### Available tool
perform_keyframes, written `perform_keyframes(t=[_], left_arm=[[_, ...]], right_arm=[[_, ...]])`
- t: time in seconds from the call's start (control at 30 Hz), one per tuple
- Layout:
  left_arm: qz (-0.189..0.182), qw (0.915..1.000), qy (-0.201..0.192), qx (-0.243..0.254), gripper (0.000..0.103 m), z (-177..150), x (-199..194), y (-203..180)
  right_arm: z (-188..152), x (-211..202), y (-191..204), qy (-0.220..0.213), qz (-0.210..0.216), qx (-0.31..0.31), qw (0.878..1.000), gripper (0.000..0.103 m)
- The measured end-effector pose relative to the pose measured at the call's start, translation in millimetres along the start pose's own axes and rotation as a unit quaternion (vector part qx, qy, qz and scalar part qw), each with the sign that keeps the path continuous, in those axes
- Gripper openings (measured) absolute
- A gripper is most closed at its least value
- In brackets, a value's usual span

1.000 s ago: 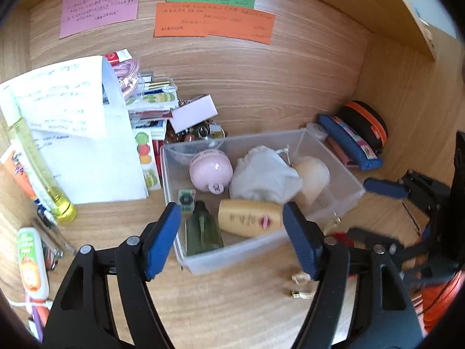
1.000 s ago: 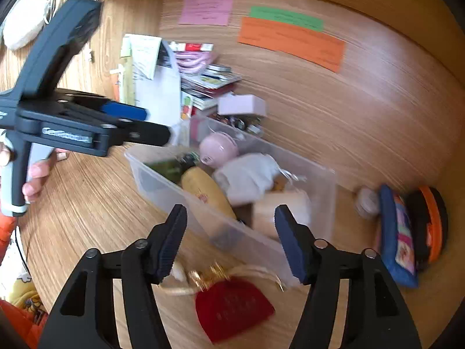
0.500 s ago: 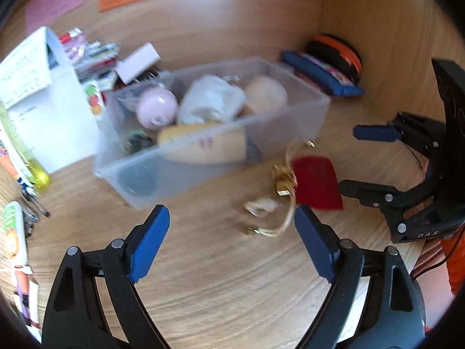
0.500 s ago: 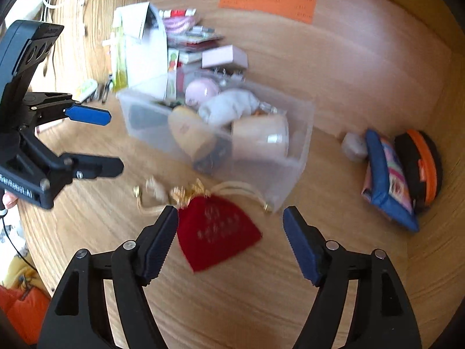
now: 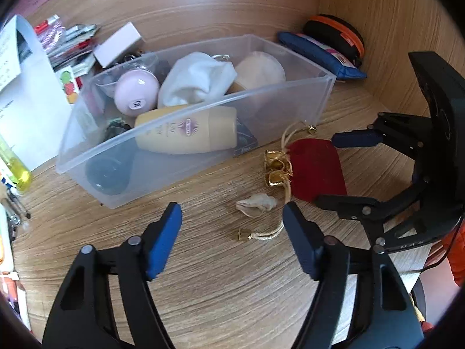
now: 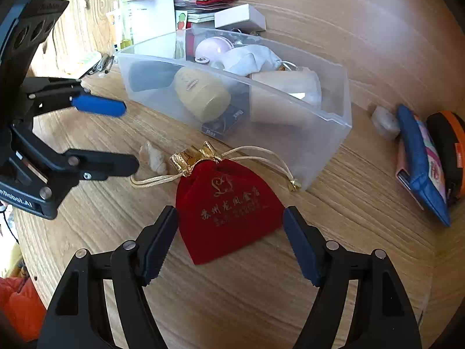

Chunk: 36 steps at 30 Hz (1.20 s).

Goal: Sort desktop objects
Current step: 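Grasp the white seashell with the left tool while the right tool grasps the red pouch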

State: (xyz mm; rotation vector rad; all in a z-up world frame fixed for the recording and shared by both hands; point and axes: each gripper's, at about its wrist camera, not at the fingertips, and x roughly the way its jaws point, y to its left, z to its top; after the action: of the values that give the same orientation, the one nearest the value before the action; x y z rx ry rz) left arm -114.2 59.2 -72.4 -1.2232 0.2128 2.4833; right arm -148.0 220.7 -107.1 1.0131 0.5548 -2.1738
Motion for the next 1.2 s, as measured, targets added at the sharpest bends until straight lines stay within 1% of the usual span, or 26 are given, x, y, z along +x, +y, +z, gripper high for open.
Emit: perform_keyframes(t=[0.1,0.13,0.2,0.27,0.4,0.47,0.53,0.57,0.6,0.67,0.83,0.97,1.0,1.03,1.1,1.17,1.2], left_arm=[[-0.006,1.0000,0.003,0.003,0.069,2.0,4.7,-0.8],[-0.009,0.9999,0.005,0.005,0.067,2.5,6.3,-1.5],[-0.008,0.9999,0.008,0.010,0.061,3.5,9.3,-3.3],[0.005,0.9999,0.008,0.012,0.055,4.7,12.9,-4.4],[0.004,0.9997,0.015,0.016,0.054,2.7,18.9,-5.1],[0.003,0.9998,0.013,0.017,0.053,2.9,18.6,-4.7],[0.002,0.9998,0.012,0.017,0.053,3.3,18.7,-4.4],[0.002,0.9998,0.012,0.017,0.053,2.4,17.8,-3.0],[0.001,0.9998,0.012,0.017,0.053,2.7,17.9,-3.5],[0.000,0.9998,0.012,0.019,0.049,5.2,19.7,-5.8],[-0.013,0.9996,0.010,0.021,0.043,7.7,20.3,-6.6],[-0.024,0.9995,0.006,0.018,0.033,8.3,19.4,-6.4],[-0.025,0.9995,0.006,0.018,0.033,8.3,19.2,-6.6],[-0.026,0.9995,0.006,0.018,0.032,8.5,19.2,-7.1],[-0.024,0.9995,0.005,0.019,0.029,9.2,19.6,-8.1],[-0.020,0.9996,0.005,0.018,0.018,9.5,19.3,-8.2],[-0.022,0.9996,0.006,0.016,0.018,9.7,19.1,-8.5]], right_arm=[[1.6,5.1,-4.4,0.004,0.011,0.007,1.000,0.070],[2.0,6.1,-5.3,0.004,0.014,0.008,1.000,0.070],[2.2,7.5,-6.6,0.003,0.017,0.009,1.000,0.070],[3.3,9.2,-6.8,0.002,0.020,0.010,1.000,0.070],[4.8,11.7,-5.6,0.001,0.024,0.003,1.000,0.070],[5.1,11.3,-4.9,0.000,0.027,0.001,1.000,0.065],[4.7,9.6,-2.6,-0.003,0.032,-0.004,0.999,0.057],[4.7,9.3,-1.5,-0.004,0.032,-0.006,0.999,0.056],[4.8,8.7,0.5,-0.005,0.034,-0.010,0.999,0.052],[3.9,7.6,2.7,-0.007,0.035,-0.013,0.999,0.048],[4.8,6.9,5.3,-0.009,0.045,-0.015,0.999,0.031],[5.2,5.6,9.6,-0.007,0.037,-0.016,0.999,0.023],[5.3,5.1,11.7,-0.008,0.032,-0.021,0.999,0.018],[5.2,4.8,13.1,-0.008,0.030,-0.024,0.999,0.016],[5.1,4.0,14.7,-0.009,0.024,-0.025,0.999,0.015],[5.2,2.8,15.3,-0.010,0.021,-0.023,0.999,0.012],[5.4,1.9,14.8,-0.011,0.021,-0.020,1.000,0.012]])
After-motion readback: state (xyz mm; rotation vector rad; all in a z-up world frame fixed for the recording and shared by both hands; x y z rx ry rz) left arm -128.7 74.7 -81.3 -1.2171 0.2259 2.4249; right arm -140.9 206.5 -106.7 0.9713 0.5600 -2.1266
